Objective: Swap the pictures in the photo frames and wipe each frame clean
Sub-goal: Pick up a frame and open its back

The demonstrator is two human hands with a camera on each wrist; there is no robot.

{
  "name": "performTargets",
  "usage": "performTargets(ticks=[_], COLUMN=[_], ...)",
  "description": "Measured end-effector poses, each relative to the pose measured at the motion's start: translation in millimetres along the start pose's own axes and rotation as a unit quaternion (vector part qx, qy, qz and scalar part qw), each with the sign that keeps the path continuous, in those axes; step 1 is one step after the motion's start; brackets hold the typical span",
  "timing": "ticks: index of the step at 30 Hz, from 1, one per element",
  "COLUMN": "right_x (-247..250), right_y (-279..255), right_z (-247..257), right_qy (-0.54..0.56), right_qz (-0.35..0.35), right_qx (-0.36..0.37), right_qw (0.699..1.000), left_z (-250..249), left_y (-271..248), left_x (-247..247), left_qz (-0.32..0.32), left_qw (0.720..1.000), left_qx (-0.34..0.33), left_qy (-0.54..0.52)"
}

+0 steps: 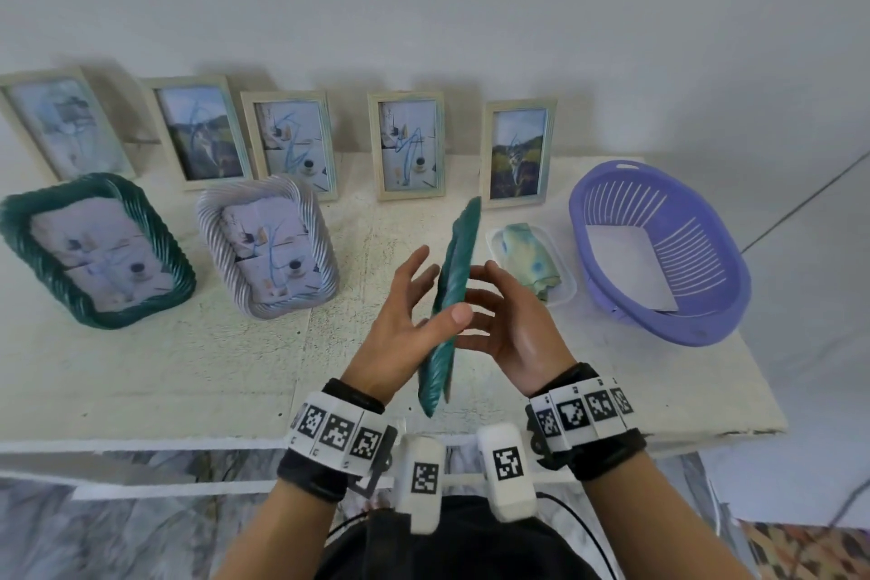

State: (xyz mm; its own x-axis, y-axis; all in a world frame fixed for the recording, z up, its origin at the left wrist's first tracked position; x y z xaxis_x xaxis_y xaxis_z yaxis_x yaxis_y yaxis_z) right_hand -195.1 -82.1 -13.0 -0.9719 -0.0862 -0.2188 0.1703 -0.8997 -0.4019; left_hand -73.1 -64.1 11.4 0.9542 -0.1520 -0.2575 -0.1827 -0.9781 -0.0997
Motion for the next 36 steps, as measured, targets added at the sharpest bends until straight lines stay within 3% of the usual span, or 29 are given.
performTargets(ticks=[3,7,12,22,29,36], right_x=[21,45,55,43,28,18], right_y=[2,3,8,16,36,48], right_z=[4,-2,-11,-9,-14,-24], right_qy=[-0.089,-0.185,-0.317,-0.543,-0.673,-0.786], right_qz=[-0.084,-0.147,-0.164,-0.132,-0.076,-0.013], right_qx=[0.035,0.053,0.068,0.126,0.123,0.099], right_qw=[0.992,0.97,0.932,0.82,0.726,0.61], left_z=[1,6,28,65,75,76], left_y=[-2,-7,5,22,17,16], left_x=[22,58,90,112,111,110], left_qz=[-0.018,-0.098,-0.163,-0.185,-0.197,-0.2], left_qw=[0.999,0.99,0.985,0.946,0.944,0.946], left_qx=[-0.025,-0.054,-0.02,0.061,0.084,0.085], left_qy=[-0.019,-0.084,0.061,0.258,0.25,0.239])
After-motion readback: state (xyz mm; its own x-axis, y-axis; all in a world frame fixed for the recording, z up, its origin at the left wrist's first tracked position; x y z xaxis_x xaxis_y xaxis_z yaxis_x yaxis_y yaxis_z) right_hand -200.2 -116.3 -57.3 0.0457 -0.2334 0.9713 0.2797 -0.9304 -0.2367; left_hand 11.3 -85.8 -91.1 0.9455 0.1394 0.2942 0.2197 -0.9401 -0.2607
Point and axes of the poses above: each hand's wrist, its own y-axis towards the middle knuckle, its own x-axis out of the back of the hand, z = x × y, the point moved 9 cm from there along y, towards the middle knuckle, and after that the axes turned 13 degrees about -y, right-handed, at the moved point
